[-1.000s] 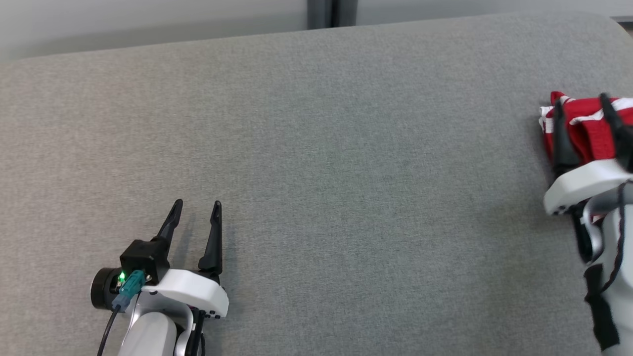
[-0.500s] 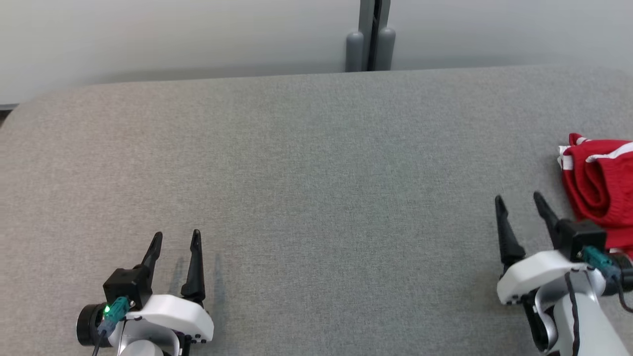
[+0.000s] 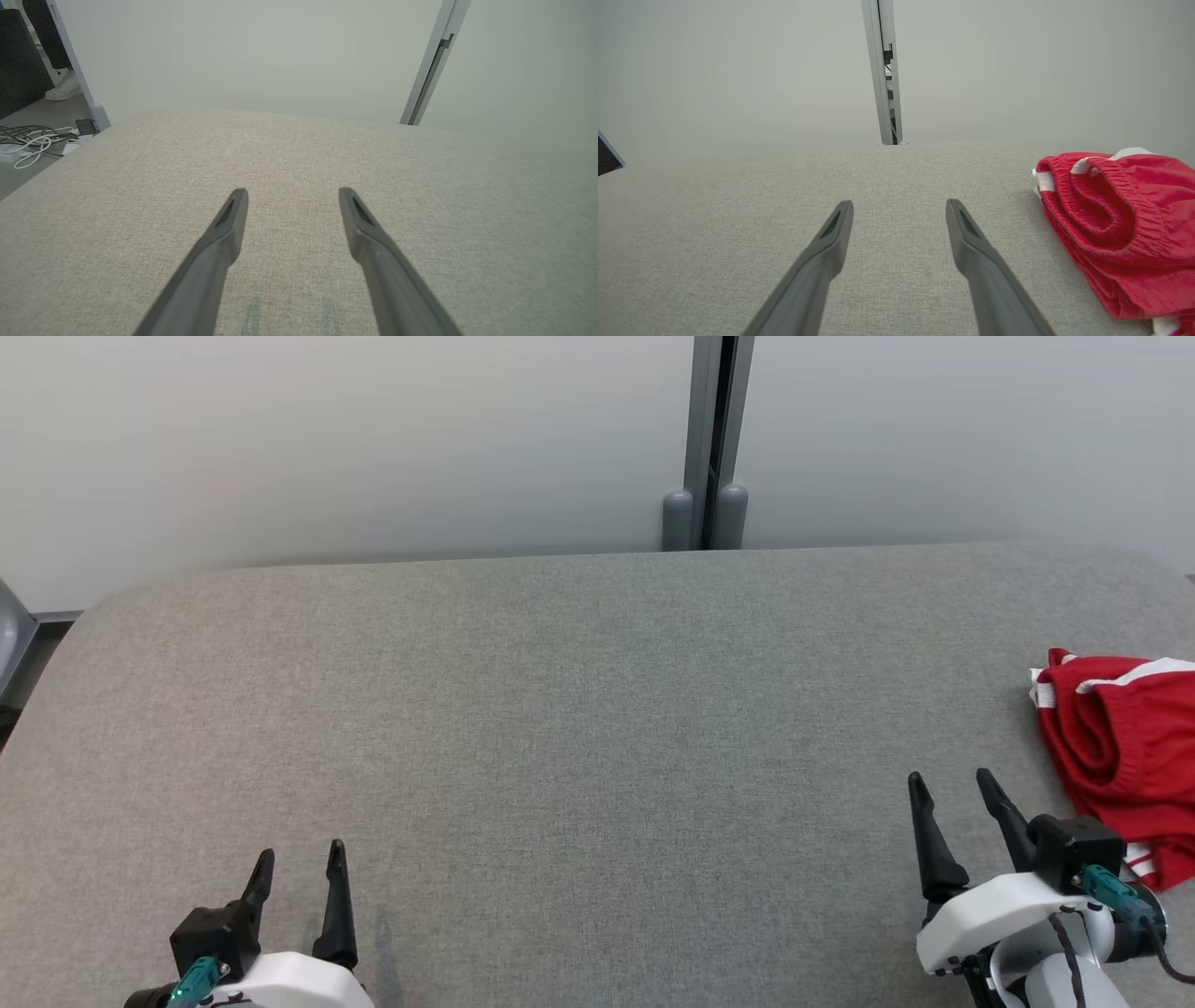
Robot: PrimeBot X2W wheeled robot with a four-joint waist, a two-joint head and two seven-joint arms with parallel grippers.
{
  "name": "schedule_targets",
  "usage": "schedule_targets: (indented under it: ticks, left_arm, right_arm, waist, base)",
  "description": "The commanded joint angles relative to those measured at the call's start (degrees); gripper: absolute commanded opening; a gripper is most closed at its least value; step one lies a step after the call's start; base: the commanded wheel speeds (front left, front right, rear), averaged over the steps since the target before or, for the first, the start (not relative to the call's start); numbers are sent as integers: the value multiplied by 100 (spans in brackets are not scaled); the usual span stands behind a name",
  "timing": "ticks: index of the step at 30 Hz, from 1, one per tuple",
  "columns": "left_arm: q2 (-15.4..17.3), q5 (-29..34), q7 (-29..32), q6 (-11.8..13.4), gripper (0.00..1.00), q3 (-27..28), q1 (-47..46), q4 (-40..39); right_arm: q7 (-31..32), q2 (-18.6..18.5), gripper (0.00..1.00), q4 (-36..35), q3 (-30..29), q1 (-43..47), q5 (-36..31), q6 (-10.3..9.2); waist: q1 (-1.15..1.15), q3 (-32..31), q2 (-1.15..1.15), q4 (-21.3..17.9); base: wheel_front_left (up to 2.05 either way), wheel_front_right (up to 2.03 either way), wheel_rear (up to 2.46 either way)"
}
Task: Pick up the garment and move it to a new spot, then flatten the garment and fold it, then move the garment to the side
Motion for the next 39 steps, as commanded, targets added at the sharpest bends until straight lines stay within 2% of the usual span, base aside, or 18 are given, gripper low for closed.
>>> schedule_targets:
  ticks: [1, 11, 39]
  left_arm:
    - [23, 25, 2, 37, 100, 59, 45, 7]
    - [24, -48, 2, -44, 100, 184, 155, 41]
    - [26, -60, 2, -39, 100, 140, 101, 96]
  right_arm:
    - [-28, -33, 100, -69, 71, 65, 39, -1]
    - [-28, -29, 100, -104, 223, 146, 25, 0]
    - [-28, -31, 100, -104, 405, 103, 137, 0]
  waist:
    - [0, -102, 0, -36]
    - [0, -171, 0, -96]
    - [0, -55, 0, -157]
  base:
    - [0, 0, 0]
    - [0, 0, 0]
    - [0, 0, 0]
